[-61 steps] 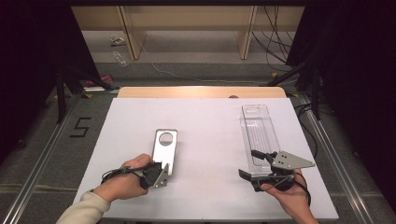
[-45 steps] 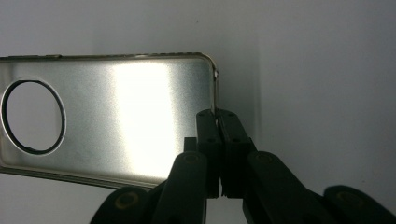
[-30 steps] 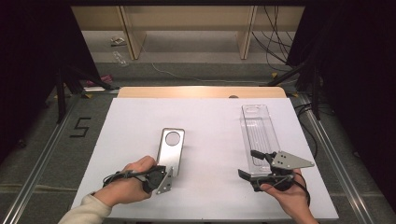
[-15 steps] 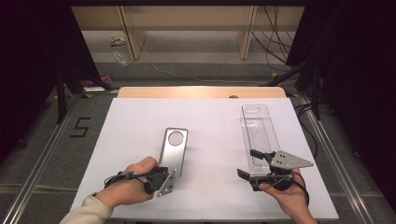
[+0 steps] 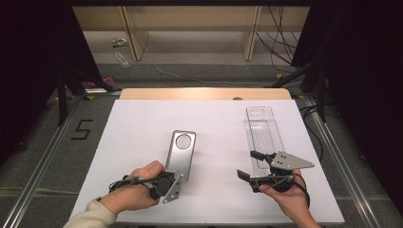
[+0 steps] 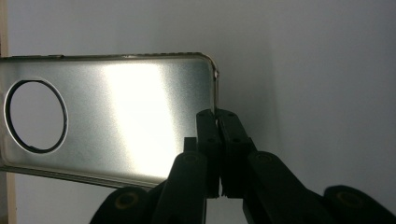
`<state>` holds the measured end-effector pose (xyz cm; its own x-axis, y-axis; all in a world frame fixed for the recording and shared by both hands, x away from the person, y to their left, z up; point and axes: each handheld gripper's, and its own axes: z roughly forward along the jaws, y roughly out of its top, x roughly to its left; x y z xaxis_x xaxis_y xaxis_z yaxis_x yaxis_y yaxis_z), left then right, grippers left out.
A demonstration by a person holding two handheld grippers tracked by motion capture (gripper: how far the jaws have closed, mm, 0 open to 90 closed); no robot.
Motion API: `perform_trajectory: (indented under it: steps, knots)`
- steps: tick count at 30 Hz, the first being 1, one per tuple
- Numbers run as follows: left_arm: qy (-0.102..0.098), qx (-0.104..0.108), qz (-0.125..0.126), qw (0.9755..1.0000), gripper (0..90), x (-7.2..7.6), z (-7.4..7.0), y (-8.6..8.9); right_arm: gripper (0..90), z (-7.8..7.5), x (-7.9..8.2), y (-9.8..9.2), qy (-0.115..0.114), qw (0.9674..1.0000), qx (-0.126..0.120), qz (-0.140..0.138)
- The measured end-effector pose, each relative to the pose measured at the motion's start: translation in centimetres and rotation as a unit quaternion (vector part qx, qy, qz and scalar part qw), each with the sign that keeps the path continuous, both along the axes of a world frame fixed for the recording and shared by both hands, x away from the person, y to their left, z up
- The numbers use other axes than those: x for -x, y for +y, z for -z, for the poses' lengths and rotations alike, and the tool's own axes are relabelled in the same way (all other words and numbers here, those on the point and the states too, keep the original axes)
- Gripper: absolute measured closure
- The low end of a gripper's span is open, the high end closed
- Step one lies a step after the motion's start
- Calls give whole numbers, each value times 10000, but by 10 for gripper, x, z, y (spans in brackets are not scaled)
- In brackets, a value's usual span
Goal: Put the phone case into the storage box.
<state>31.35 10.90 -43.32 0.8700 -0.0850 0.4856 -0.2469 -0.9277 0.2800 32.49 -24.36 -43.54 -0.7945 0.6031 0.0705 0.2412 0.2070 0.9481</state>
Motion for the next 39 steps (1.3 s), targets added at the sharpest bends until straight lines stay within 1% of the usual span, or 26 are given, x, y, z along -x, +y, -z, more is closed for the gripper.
perform_trajectory:
  steps: [12,18,19,21,23,30,34,39]
  knots:
    - [-37,45,70,10000,879,4,-2,-6,168,-1,-10,10,39,9999,-49,90]
    - [-63,70,107,9999,879,5,-3,-9,168,0,-16,17,109,9998,-43,128]
    - [-32,72,96,9999,879,5,-3,-9,169,0,-17,18,111,9999,-47,111]
    - [-34,44,134,9999,879,5,-3,-10,169,0,-19,21,136,9998,-27,111]
    - [-25,59,134,9999,879,6,-3,-10,169,1,-22,24,151,9998,-11,102]
    - [-56,80,159,9998,879,7,-4,-12,169,1,-30,37,187,9998,0,68]
    - [-53,69,194,9998,879,8,-5,-13,170,1,-34,42,212,9997,-30,70]
    - [-81,104,217,9997,879,9,-6,-15,170,3,-39,48,266,9996,-28,56]
